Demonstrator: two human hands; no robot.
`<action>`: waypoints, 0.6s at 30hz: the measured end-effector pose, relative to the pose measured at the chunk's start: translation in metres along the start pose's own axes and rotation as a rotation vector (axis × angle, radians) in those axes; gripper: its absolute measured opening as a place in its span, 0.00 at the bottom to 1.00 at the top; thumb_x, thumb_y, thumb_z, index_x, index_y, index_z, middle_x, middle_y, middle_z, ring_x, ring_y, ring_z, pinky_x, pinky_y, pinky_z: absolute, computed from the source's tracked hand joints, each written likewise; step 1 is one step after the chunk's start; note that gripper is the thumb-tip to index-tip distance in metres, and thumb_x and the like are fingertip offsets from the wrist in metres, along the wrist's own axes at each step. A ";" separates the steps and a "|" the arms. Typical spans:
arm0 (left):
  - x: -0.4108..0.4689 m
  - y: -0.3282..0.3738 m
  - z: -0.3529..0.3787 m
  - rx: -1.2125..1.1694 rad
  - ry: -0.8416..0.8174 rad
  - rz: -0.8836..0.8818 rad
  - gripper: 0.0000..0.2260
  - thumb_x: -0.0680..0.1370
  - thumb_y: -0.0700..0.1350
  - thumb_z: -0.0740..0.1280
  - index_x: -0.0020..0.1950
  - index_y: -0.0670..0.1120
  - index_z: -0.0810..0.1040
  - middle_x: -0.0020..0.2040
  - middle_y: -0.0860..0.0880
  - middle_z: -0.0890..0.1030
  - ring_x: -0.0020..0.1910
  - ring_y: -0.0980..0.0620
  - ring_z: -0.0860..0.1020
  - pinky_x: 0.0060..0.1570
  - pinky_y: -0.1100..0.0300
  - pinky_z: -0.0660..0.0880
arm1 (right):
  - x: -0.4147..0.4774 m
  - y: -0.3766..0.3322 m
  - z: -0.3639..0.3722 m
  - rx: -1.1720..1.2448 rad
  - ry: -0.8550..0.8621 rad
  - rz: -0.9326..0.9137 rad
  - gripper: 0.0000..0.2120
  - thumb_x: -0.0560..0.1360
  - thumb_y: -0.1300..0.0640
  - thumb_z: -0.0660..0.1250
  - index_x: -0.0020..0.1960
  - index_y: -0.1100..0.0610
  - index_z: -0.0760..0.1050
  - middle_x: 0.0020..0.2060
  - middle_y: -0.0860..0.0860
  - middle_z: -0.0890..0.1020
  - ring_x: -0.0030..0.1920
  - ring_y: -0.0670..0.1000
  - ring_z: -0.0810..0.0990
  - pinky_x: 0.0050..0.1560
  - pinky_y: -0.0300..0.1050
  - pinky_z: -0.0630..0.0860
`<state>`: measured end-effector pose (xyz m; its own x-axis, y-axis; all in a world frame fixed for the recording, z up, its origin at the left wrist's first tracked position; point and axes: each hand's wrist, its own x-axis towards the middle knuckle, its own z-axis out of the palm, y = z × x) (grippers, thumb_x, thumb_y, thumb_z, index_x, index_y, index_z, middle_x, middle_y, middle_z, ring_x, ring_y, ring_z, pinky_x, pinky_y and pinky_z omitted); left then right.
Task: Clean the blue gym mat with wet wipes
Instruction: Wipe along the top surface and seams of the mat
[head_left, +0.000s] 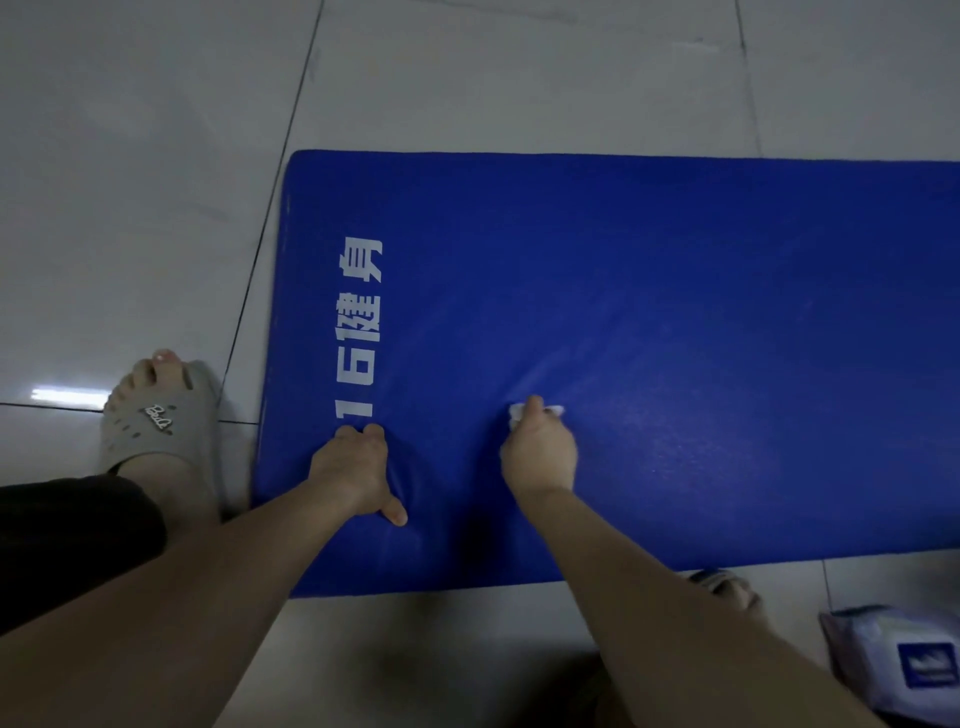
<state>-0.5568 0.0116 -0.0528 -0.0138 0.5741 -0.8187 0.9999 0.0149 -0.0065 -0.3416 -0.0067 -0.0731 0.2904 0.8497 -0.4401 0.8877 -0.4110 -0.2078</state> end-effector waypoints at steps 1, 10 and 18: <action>0.001 0.000 0.000 0.007 0.000 -0.002 0.51 0.59 0.65 0.82 0.72 0.47 0.61 0.66 0.43 0.68 0.61 0.47 0.74 0.53 0.53 0.78 | -0.003 -0.016 0.005 -0.023 -0.014 -0.028 0.13 0.80 0.63 0.60 0.64 0.57 0.66 0.73 0.65 0.68 0.48 0.56 0.83 0.37 0.45 0.70; -0.002 -0.011 -0.008 -0.016 0.009 0.057 0.41 0.61 0.72 0.77 0.62 0.49 0.69 0.59 0.48 0.75 0.54 0.49 0.77 0.44 0.56 0.74 | -0.011 -0.041 0.011 -0.105 -0.103 -0.490 0.16 0.79 0.62 0.62 0.66 0.55 0.72 0.61 0.55 0.78 0.49 0.56 0.81 0.41 0.48 0.76; 0.012 -0.050 -0.023 -0.492 0.523 -0.329 0.41 0.66 0.69 0.76 0.66 0.45 0.66 0.63 0.39 0.72 0.61 0.38 0.74 0.57 0.42 0.76 | 0.041 0.105 -0.051 -0.004 0.136 0.082 0.11 0.78 0.60 0.66 0.58 0.61 0.72 0.57 0.59 0.76 0.49 0.62 0.79 0.40 0.49 0.69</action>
<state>-0.6069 0.0370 -0.0493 -0.4327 0.7858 -0.4420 0.8267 0.5414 0.1532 -0.2181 0.0019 -0.0685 0.4077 0.8502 -0.3330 0.8600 -0.4801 -0.1727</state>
